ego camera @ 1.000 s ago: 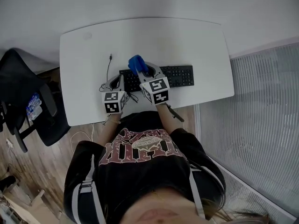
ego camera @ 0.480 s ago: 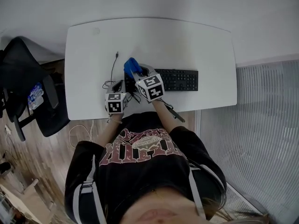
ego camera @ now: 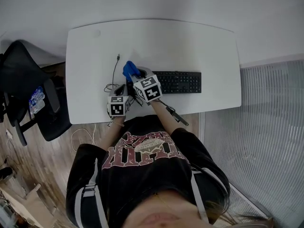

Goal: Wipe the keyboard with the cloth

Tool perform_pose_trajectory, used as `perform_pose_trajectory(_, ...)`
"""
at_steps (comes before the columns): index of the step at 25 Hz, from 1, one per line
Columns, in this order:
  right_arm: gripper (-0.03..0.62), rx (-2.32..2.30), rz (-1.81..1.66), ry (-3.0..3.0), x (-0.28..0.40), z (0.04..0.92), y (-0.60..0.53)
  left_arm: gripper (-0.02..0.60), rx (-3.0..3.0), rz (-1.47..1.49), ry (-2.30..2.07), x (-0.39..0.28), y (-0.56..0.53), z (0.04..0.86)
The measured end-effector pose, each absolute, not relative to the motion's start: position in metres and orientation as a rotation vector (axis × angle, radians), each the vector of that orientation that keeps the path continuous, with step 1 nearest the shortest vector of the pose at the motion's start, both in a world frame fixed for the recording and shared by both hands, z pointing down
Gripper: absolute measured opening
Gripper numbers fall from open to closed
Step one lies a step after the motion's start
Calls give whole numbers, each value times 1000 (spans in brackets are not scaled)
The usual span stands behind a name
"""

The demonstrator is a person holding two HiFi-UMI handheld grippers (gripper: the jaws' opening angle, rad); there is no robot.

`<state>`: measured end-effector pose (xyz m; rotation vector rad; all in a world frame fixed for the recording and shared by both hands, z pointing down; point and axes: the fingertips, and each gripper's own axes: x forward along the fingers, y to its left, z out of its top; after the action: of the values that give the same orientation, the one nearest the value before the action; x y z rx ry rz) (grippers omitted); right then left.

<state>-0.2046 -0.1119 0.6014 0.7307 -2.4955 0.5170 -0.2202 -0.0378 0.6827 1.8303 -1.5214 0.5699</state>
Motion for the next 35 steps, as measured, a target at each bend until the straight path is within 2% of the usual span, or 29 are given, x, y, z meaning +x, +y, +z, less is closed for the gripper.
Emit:
perform_pose_trajectory(28,64,668,527,-2497,-200,615,-117,34,1814,665,-1551,-223,-38,685)
perform_pose_trajectory(35,64,680,509,-2465,-181,619,-124,34,1792,669,-1575,-221,-39,682)
